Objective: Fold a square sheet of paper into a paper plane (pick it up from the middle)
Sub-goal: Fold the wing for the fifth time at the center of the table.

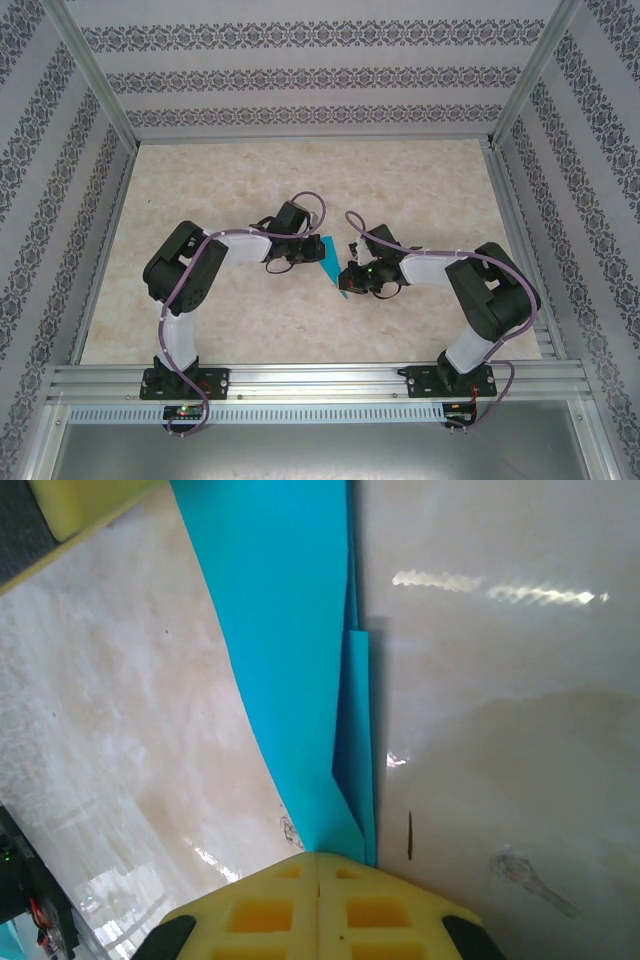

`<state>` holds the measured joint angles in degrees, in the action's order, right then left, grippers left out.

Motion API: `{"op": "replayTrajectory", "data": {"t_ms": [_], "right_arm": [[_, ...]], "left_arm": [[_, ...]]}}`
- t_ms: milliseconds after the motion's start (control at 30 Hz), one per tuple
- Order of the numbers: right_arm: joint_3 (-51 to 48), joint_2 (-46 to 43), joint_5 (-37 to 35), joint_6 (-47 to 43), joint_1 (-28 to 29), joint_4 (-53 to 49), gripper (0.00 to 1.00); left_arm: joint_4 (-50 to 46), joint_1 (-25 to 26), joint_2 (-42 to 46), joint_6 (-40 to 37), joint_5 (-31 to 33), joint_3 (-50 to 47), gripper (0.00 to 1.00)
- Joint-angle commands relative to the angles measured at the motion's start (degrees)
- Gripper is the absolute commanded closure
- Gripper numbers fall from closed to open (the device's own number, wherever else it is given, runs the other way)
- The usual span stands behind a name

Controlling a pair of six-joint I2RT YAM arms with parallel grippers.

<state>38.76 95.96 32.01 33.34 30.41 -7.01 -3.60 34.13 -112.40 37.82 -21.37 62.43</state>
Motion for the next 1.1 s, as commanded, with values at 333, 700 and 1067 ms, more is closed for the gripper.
{"op": "replayTrajectory", "data": {"t_ms": [333, 700, 1067], "right_arm": [[-3.7, 6.25, -11.19, 0.03, 2.19, -13.11, 0.96], [-3.7, 6.34, -11.27, -0.01, 2.27, -13.3, 0.96], [-3.37, 6.17, -11.61, -0.11, 2.3, -13.62, 0.97]], "left_arm": [[-1.82, -8.88, -3.04, -6.01, 7.35, 1.25, 0.9], [5.37, -12.75, -2.77, -8.18, 5.27, -2.01, 0.89], [6.03, -14.97, -2.41, -8.62, 5.95, -1.51, 0.89]]}}
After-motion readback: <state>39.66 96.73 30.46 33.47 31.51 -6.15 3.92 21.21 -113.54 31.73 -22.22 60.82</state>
